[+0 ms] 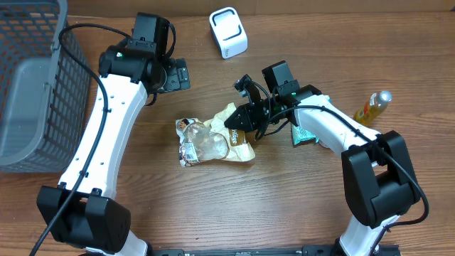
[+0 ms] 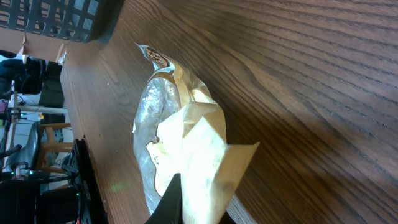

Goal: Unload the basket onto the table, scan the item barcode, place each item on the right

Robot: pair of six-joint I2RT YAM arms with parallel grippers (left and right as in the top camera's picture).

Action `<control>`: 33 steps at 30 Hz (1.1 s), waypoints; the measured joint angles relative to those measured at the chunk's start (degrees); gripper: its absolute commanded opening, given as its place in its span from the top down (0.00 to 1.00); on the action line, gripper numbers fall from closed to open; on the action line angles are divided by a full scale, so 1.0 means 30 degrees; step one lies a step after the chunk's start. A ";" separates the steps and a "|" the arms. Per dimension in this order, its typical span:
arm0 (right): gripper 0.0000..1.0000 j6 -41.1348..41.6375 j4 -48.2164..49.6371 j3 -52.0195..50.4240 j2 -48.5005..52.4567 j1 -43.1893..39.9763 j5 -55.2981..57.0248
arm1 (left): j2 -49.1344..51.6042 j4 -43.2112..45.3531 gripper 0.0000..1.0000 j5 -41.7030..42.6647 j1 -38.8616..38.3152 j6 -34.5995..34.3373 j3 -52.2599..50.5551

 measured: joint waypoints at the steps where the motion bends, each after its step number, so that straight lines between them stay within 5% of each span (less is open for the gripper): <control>1: 0.96 0.0007 0.0007 -0.0007 0.0007 0.0000 0.0007 | 0.0000 0.0000 0.00 0.0000 0.0000 0.0000 0.0000; 23: 0.97 -0.0066 -0.0525 0.0007 0.0000 0.0000 0.0007 | 0.0000 0.0000 0.00 0.0000 0.0000 0.0000 0.0000; 28: 0.96 -0.0787 -0.4801 0.1690 0.0007 0.0007 0.0262 | 0.0000 0.0000 0.00 0.0000 0.0000 -0.0007 0.0000; 33: 0.97 -0.2652 -1.0550 0.6798 0.0000 0.0255 0.2630 | 0.0000 -0.0007 0.00 0.0000 0.0000 0.0000 0.0000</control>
